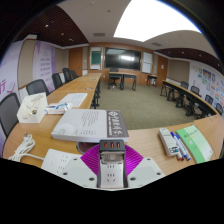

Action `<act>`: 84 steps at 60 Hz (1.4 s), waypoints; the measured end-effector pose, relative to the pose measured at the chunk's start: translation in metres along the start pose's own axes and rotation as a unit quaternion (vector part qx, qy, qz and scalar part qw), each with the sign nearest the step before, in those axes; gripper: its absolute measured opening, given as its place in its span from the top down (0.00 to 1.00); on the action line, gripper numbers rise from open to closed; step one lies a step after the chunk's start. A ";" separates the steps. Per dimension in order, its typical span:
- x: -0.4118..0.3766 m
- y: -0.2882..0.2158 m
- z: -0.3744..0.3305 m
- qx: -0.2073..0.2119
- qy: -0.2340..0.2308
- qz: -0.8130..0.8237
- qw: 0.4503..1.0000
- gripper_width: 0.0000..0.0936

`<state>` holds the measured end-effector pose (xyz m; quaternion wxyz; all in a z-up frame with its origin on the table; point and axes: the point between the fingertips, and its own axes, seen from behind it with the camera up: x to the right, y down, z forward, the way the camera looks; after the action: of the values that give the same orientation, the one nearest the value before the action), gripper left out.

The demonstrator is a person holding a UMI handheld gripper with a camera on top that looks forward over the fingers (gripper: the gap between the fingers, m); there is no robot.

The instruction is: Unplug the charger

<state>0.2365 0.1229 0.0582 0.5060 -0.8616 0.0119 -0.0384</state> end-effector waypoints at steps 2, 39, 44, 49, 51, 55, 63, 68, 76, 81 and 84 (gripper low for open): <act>0.005 -0.022 -0.007 0.025 0.006 -0.005 1.000 0.69; 0.092 0.035 0.019 -0.025 0.020 -0.005 0.999 0.63; 0.098 0.051 0.012 -0.034 0.020 0.007 0.999 0.57; 0.106 0.059 -0.001 -0.039 0.028 0.009 0.999 0.44; 0.109 0.063 -0.008 -0.044 0.032 0.011 0.998 0.41; 0.113 0.071 -0.025 -0.057 0.037 0.014 0.998 0.27; 0.111 0.086 -0.070 -0.089 0.042 0.016 0.995 0.10; 0.110 0.087 -0.106 -0.096 0.055 0.011 0.994 0.08; 0.100 0.077 -0.175 -0.088 0.071 0.002 0.994 0.08; 0.092 0.068 -0.222 -0.080 0.083 -0.008 0.993 0.08; 0.086 0.063 -0.249 -0.073 0.086 -0.012 0.994 0.09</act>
<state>0.3033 -0.1300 0.1289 0.4380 -0.8900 0.0479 -0.1173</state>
